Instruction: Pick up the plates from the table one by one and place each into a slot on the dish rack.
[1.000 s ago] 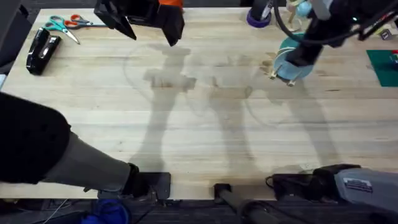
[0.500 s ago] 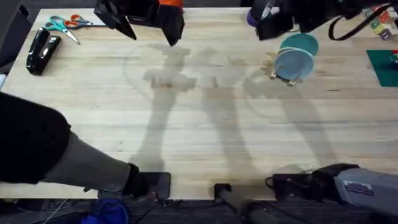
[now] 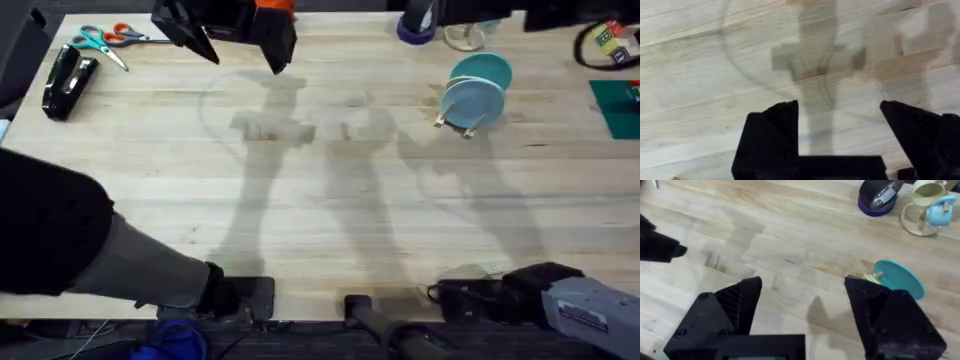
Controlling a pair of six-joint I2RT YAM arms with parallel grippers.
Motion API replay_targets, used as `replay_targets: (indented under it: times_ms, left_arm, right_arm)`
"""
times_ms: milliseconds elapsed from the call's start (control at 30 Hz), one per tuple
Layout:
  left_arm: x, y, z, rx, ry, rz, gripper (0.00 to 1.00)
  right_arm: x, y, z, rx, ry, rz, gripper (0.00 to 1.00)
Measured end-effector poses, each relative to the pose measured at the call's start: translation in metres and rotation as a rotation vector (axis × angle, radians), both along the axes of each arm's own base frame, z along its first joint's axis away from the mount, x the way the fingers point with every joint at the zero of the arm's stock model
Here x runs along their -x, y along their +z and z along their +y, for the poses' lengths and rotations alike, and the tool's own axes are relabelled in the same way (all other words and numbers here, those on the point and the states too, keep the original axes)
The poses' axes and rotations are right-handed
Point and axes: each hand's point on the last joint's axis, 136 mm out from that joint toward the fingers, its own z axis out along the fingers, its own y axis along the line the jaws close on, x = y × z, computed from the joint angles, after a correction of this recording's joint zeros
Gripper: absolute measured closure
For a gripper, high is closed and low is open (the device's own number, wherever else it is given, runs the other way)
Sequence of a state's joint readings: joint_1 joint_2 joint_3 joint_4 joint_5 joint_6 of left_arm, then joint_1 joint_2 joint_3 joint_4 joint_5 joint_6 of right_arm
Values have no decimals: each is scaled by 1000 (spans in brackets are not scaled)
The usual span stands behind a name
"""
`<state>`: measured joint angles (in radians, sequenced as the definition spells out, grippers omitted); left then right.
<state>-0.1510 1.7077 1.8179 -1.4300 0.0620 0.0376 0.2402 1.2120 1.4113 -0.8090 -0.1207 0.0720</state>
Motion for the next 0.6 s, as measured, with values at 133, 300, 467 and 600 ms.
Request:
replay_targets:
  times_ms: [133,300,467,600]
  left_arm:
    - [0,0,0,0,0,0,7]
    - [0,0,0,0,0,0,7]
    - [0,0,0,0,0,0,8]
    - [0,0,0,0,0,0,7]
  right_arm:
    - [10,-1,-3,0,-5,21,7]
    - [18,-15,-13,48,-43,83,7]
    - [31,-30,-29,123,-95,160,7]
    - [33,-33,-34,145,-111,172,7]
